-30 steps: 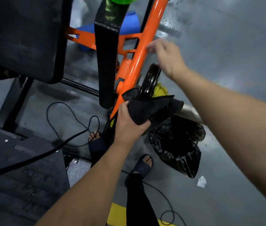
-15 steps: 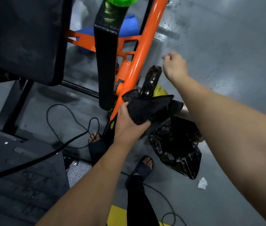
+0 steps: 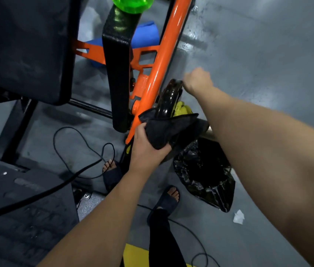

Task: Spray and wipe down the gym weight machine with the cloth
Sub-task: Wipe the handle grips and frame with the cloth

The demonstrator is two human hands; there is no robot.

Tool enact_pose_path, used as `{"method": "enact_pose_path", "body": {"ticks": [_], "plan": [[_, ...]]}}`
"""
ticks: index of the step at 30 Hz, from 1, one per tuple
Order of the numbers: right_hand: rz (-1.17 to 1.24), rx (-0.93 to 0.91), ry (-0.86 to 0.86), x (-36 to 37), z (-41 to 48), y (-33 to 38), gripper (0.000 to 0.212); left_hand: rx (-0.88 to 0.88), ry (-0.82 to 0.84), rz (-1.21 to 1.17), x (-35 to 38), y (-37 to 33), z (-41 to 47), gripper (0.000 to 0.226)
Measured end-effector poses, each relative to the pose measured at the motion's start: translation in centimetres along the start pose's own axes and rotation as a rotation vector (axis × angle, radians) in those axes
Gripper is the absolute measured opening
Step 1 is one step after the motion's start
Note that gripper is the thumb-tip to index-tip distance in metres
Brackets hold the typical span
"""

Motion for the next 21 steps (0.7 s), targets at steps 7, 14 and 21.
{"method": "enact_pose_path", "body": {"ticks": [7, 14, 21], "plan": [[0.011, -1.012, 0.047, 2.9, -7.8, 1.9, 0.028, 0.033, -0.034, 0.004, 0.3, 0.9, 0.0, 0.071], [0.041, -0.018, 0.117, 0.7, -0.1, 0.1, 0.030, -0.025, 0.008, -0.019, -0.3, -0.2, 0.0, 0.073], [0.305, -0.740, 0.026, 3.0, -8.1, 1.1, 0.009, -0.009, -0.025, -0.003, 0.4, 0.3, -0.1, 0.077]]}}
Point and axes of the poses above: each hand's wrist, its own z-axis towards the middle knuckle, its own x-axis out of the palm, y = z × x, the point moved 3 cm from there along z, towards the middle knuckle, and after that the axes turned 12 degrees about -x, right-handed, at the moved point
